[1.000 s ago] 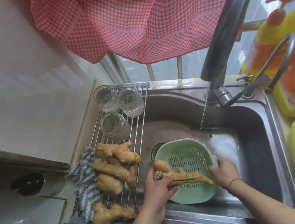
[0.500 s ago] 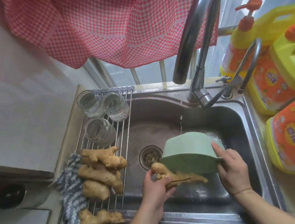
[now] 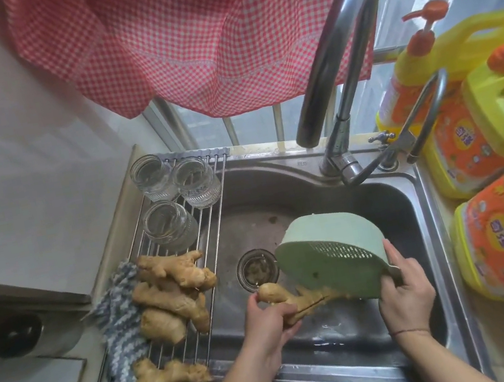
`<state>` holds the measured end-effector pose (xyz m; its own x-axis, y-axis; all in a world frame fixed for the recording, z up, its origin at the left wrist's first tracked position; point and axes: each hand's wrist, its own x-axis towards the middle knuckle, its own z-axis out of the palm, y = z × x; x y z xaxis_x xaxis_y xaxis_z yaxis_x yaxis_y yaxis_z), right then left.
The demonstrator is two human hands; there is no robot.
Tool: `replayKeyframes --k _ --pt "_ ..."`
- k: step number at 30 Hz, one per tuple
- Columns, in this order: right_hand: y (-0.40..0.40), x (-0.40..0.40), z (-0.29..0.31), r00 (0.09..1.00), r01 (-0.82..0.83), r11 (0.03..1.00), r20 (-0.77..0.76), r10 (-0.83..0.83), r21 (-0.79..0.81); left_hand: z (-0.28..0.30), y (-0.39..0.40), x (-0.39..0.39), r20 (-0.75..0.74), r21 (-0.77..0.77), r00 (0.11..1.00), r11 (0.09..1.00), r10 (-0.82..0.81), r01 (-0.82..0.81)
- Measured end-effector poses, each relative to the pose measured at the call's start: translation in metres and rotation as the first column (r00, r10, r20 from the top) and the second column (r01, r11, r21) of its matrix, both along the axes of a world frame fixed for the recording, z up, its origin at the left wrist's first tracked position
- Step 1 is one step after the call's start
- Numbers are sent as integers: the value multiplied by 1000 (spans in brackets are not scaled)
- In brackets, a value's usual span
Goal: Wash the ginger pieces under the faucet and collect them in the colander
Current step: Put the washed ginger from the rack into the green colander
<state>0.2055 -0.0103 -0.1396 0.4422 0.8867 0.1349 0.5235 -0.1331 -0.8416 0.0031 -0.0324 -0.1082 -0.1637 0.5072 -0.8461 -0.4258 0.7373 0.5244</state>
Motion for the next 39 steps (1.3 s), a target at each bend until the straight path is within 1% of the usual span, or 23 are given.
replayKeyframes --k 5,9,13,16,19,22,25,28,30,32,34,36,39 --pt "4 13 -4 1000 26 999 9 -26 45 1 -1 -3 15 -46 1000 999 -23 24" --pt "8 20 4 998 8 993 59 -15 118 1 -2 -8 28 -59 999 997 -43 45" --pt "7 20 3 999 33 994 31 -36 106 1 -2 -11 44 -64 999 997 -29 31" --pt "5 18 3 999 2 996 33 -5 94 3 -3 -11 73 -60 997 998 -25 29" --pt "3 15 6 999 -26 991 43 21 130 5 -2 -12 102 -58 995 998 1 5" --pt "3 14 9 988 -115 977 121 94 177 5 -2 -13 111 -64 994 998 25 -18" --pt "9 13 14 979 -171 963 146 142 207 6 -3 -14 147 -70 988 997 50 -40" --pt "10 12 19 980 -174 955 136 144 240 4 -4 -17 173 -82 982 995 78 -64" --pt "9 12 20 986 -151 959 101 130 242 4 -5 -17 177 -76 981 995 83 -70" --pt "8 10 21 995 -96 973 55 86 210 4 -5 -18 163 -64 983 996 78 -69" --pt "7 6 25 1000 -26 992 0 26 125 5 -5 -17 146 -45 987 997 61 -55" --pt "9 3 30 999 26 1000 -38 -26 -2 4 -5 -16 131 -16 991 999 38 -36" --pt "12 1 30 992 16 970 -117 -46 -244 5 -3 -11 102 39 994 999 -28 25"
